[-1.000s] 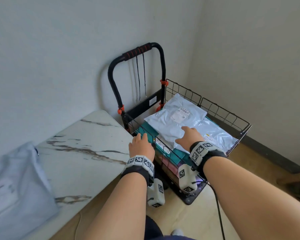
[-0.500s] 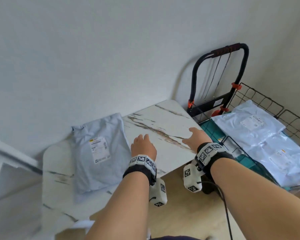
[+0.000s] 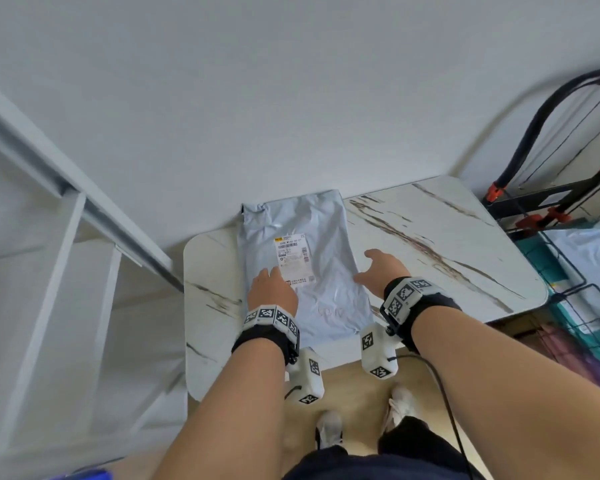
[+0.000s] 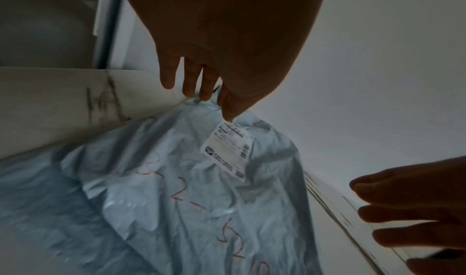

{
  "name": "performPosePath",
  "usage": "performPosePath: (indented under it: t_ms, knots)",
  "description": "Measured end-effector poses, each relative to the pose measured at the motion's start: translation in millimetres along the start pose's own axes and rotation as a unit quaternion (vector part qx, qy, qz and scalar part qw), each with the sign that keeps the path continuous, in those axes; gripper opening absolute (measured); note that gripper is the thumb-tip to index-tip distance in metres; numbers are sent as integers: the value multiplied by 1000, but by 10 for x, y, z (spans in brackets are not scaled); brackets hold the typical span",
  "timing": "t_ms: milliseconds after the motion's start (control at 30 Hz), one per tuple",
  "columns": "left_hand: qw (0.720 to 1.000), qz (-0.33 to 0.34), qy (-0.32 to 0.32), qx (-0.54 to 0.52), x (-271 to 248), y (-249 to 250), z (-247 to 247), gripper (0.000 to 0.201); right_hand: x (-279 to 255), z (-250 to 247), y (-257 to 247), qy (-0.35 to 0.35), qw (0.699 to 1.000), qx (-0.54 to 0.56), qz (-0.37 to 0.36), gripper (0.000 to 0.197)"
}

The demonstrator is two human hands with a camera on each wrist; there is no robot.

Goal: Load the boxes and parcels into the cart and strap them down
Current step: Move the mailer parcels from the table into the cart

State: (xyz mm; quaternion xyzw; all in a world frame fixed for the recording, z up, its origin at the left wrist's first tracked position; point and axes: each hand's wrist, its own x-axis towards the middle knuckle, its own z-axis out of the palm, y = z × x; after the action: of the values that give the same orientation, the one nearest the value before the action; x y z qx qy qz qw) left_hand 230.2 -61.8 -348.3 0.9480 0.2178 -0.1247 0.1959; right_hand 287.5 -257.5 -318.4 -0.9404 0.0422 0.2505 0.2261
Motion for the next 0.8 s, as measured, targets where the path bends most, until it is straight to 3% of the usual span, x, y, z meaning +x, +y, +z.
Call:
performPosePath:
  t_ms: [233, 500, 667, 800]
  knots:
    - [996, -85, -34, -11, 281, -302, 93, 37, 454, 223, -224, -36, 999, -7, -6, 52]
    - [986, -150, -54, -45, 644, -307, 41, 41, 963, 257, -375, -57, 997, -34, 33, 41]
    - [972, -216, -62, -67, 727, -276, 56, 33, 1129, 178, -383, -83, 991, -106, 13, 10]
    - [973, -212, -56, -74, 711, -309, 97, 16, 1142, 171, -332, -90, 988, -121, 14, 11]
